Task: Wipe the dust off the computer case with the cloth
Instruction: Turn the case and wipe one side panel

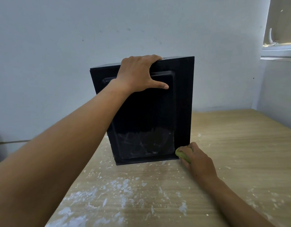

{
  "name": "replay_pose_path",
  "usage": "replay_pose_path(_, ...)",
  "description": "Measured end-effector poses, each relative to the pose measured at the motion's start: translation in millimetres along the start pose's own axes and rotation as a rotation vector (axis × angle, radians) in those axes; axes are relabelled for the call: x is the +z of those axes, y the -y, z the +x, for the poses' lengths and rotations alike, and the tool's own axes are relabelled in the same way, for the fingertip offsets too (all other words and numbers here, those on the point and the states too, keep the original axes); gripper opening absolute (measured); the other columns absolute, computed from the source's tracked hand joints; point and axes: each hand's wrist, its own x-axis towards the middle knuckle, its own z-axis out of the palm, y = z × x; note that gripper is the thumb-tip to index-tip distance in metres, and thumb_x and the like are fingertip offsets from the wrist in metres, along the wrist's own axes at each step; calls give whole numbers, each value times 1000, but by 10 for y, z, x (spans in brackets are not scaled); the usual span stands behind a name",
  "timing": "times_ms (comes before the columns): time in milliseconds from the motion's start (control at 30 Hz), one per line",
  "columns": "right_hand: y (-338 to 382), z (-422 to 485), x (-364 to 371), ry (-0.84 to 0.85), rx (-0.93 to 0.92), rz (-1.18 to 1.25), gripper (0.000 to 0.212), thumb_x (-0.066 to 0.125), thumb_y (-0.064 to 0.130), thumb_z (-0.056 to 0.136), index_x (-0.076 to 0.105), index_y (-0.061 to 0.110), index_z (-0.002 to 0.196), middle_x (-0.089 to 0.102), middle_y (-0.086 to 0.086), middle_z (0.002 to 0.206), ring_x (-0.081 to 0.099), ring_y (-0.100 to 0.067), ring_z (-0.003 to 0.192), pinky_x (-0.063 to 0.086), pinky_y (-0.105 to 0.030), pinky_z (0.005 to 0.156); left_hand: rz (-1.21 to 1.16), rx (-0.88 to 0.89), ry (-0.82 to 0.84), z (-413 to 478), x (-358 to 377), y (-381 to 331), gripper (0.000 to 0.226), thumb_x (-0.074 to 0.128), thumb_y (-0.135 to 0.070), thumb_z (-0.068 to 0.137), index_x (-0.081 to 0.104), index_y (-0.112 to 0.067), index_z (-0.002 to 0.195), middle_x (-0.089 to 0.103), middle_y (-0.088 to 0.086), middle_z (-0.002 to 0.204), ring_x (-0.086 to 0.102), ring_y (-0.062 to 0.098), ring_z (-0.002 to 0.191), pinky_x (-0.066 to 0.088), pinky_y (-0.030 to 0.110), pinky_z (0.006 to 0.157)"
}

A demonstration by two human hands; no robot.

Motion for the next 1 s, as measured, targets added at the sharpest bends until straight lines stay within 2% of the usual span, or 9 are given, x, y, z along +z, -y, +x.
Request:
replay_pose_path(100,59,12,-38,8,38,43,30,73,24,82,62,28,109,49,4,100,48,-13,64,43,-26,47,-7,7,9,-17,-7,8,96,62,-82,64,43,-32,143,55,-13,139,54,17,124,39,35,92)
replay_pose_path(233,263,151,-207,-42,93,179,31,67,23,83,58,27,112,44,6,106,54,-14,69,48,-26,56,-5,26,48,-48,-64,102,96,62,-81,65,41,-31,144,53,-12,141,52,17,126,39,36,95)
replay_pose_path(400,660,558,-610,-261,2,329,33,67,18,85,55,21,116,42,6,108,53,-10,74,39,-8,59,17,-40,51,-169,-124,370,95,59,-86,62,47,-31,139,57,-11,136,55,20,122,41,39,93)
replay_pose_path(533,850,870,-808,-412,-57,337,30,63,23,91,56,20,120,48,1,113,47,-4,84,35,-2,63,20,-73,16,-239,-106,457,96,56,-88,62,48,-31,138,58,-11,135,56,20,121,42,38,91)
replay_pose_path(633,789,911,-752,-419,-102,246,28,63,23,92,60,19,120,52,-5,112,51,-9,82,32,-3,65,11,-87,-18,-271,-93,461,95,57,-87,63,49,-30,138,59,-11,134,56,19,121,41,36,90)
replay_pose_path(800,610,691,-537,-354,-197,160,24,68,19,89,64,17,112,55,-9,105,62,-24,74,53,-26,58,14,-93,-41,-287,-84,447,94,57,-87,63,50,-31,137,62,-8,129,58,22,117,41,37,91)
replay_pose_path(1000,441,341,-235,-237,-201,169,25,74,14,83,68,15,108,54,-5,101,61,-20,73,50,-22,60,3,-104,-34,-264,-78,431,91,59,-85,63,52,-31,135,64,-8,126,59,23,115,40,36,89)
